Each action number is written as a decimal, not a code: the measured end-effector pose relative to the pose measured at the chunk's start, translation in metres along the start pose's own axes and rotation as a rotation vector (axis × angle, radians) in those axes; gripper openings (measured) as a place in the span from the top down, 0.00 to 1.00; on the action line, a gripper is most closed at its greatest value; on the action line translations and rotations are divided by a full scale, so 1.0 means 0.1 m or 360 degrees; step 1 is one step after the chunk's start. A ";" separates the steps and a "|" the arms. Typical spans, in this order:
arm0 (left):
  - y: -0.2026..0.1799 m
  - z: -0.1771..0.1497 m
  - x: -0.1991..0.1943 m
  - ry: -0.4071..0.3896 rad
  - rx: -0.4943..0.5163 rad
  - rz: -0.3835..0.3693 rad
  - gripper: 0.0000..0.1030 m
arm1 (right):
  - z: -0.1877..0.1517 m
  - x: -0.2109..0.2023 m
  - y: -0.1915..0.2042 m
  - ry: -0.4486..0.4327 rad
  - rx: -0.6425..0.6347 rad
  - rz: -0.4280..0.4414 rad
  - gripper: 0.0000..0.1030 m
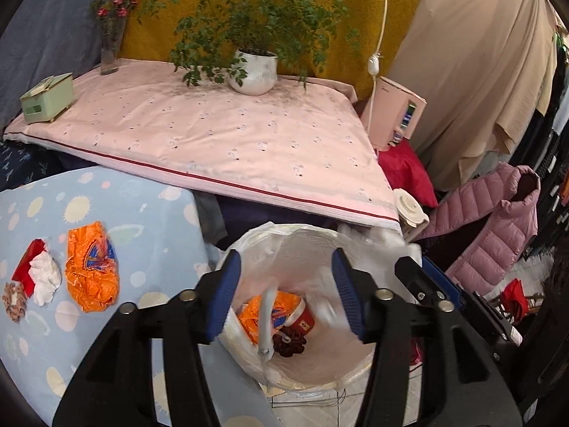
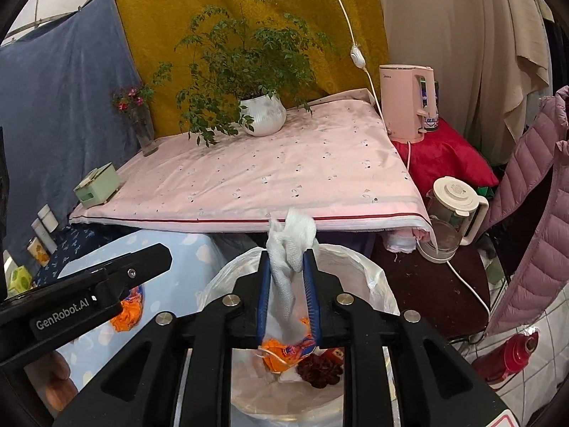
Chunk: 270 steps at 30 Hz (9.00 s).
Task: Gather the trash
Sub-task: 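Carry the pouch and glove over the bin and open both grippers, then withdraw both open grippers from the bin back over the table, then grasp the pink-brown scrunchie with the left gripper while the right grasps the white tissue, then carry the scrunchie and tissue over the bin and open both grippers, then withdraw both open grippers from the bin back over the table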
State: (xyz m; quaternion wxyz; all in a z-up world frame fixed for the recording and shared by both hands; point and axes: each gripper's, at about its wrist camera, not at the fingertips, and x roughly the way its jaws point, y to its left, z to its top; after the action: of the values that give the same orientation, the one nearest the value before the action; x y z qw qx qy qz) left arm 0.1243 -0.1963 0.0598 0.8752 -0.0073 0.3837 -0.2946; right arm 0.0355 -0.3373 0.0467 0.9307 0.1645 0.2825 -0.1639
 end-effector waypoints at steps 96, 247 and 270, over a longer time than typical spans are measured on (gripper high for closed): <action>4.21 -1.17 -0.59 0.0139 -0.0780 0.0810 0.27 | -1.30 1.34 3.60 0.0526 -0.0600 0.0428 0.50; 1.03 -0.28 -0.35 -0.0040 -0.0177 0.0283 0.39 | -0.41 0.27 0.81 0.0131 -0.0088 0.0057 0.38; 2.05 -0.43 -0.38 -0.0007 -0.0378 0.0402 0.39 | -0.70 0.64 1.79 0.0258 -0.0321 0.0164 0.38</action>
State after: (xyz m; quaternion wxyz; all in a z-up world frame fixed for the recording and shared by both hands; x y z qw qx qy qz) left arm 0.1795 0.0019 0.0056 0.8990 -0.0630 0.4119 -0.1349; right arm 0.1239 -0.1634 -0.0070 0.9239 0.0971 0.3630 -0.0727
